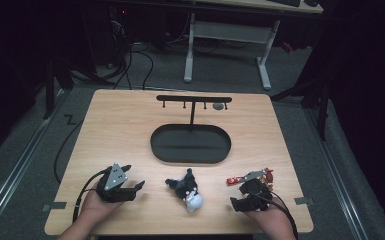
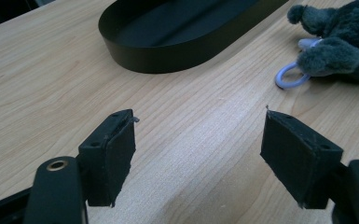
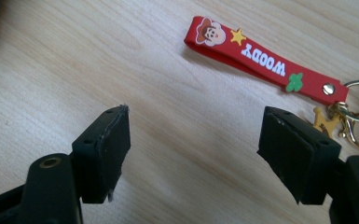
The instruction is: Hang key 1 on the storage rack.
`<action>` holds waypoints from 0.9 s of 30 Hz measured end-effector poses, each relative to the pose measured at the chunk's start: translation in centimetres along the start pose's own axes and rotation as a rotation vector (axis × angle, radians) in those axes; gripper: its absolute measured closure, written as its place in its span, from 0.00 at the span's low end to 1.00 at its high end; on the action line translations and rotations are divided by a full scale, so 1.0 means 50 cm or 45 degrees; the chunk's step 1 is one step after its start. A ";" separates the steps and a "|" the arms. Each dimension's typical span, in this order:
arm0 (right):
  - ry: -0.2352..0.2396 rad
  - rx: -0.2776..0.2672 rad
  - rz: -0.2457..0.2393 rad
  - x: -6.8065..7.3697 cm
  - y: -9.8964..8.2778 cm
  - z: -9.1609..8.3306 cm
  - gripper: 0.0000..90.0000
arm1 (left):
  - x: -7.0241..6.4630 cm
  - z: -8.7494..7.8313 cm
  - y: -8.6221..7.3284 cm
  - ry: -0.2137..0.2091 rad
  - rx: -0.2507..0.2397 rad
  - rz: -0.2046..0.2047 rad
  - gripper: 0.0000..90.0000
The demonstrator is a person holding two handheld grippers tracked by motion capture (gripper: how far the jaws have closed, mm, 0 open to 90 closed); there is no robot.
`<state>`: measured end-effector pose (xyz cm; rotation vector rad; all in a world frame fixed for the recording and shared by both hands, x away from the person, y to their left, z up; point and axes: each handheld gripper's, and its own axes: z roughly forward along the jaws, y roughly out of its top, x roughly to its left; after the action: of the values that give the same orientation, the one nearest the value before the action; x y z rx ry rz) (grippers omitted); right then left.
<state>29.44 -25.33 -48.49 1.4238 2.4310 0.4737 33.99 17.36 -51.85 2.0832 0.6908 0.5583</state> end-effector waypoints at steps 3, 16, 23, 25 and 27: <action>-0.002 0.004 0.001 -0.001 -0.003 -0.004 0.28 | 0.000 0.001 0.000 -0.001 0.001 -0.002 0.29; -0.061 0.003 0.047 -0.052 -0.022 -0.020 0.29 | -0.008 0.003 -0.002 -0.017 0.016 0.019 0.29; -0.098 0.004 0.101 -0.085 -0.035 -0.027 0.29 | -0.014 0.006 -0.002 -0.028 0.028 0.041 0.29; -0.108 0.005 0.111 -0.094 -0.035 -0.029 0.29 | -0.016 0.004 -0.002 -0.028 0.025 0.045 0.29; -0.121 0.006 0.118 -0.106 -0.034 -0.031 0.29 | -0.017 0.004 -0.001 -0.027 0.026 0.050 0.29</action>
<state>29.96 -30.96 -47.37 1.5301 2.3015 0.4110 33.48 16.74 -52.14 2.1229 0.6467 0.5521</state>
